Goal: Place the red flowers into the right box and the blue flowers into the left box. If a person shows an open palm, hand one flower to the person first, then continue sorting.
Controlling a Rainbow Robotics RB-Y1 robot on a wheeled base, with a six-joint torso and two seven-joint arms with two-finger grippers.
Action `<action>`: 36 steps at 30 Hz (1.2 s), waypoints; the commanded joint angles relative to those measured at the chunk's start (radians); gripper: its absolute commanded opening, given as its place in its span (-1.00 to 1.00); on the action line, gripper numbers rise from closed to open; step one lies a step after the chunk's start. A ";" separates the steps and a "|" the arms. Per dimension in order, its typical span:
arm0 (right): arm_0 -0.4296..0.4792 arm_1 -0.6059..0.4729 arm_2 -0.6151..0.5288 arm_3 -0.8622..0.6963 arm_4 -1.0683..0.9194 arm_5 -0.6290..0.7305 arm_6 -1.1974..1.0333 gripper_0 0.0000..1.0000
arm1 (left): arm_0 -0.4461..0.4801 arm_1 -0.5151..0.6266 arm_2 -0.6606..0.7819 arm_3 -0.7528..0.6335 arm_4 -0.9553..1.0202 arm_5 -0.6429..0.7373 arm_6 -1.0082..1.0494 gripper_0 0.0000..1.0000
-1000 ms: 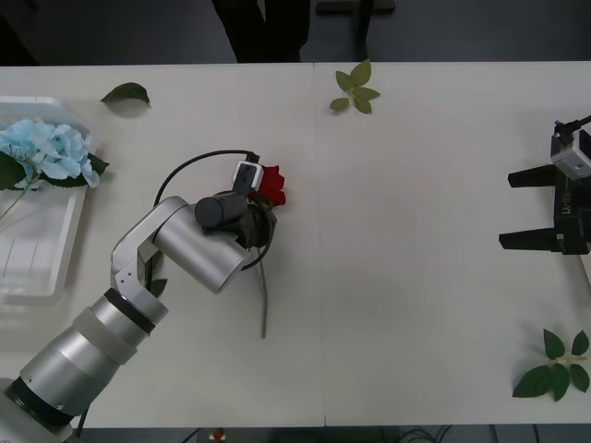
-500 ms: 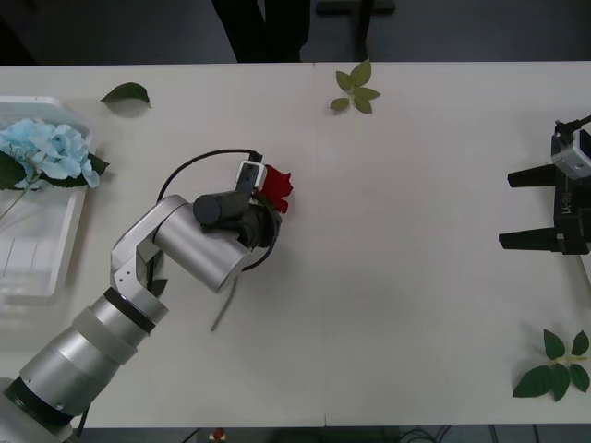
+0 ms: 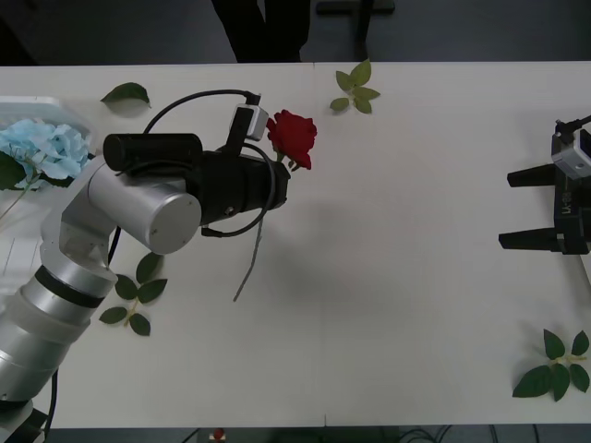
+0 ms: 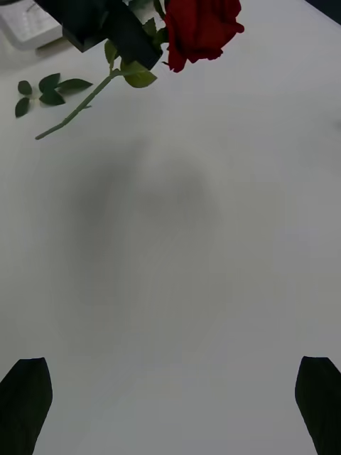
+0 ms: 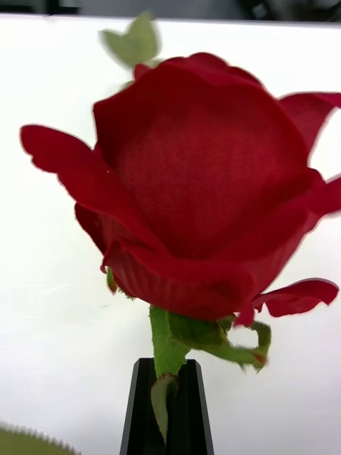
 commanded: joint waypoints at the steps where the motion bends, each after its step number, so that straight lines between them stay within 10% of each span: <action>1: -0.010 -0.001 -0.004 -0.023 -0.048 0.017 0.028 1.00 | -0.001 0.041 0.071 -0.097 0.321 -0.017 -0.174 -1.00; 15: -0.010 0.006 0.018 -0.023 -0.257 0.020 0.028 1.00 | 0.008 0.035 0.057 -0.141 1.037 -0.179 -0.526 -1.00; 25: -0.010 0.077 0.033 -0.023 -0.328 -0.017 -0.294 1.00 | 0.014 -0.071 -0.138 -0.184 1.015 -0.480 -0.540 -1.00; 36: -0.008 0.089 0.044 -0.022 -0.375 0.029 -0.620 1.00 | 0.014 -0.163 -0.152 -0.147 0.910 -0.504 -0.532 -1.00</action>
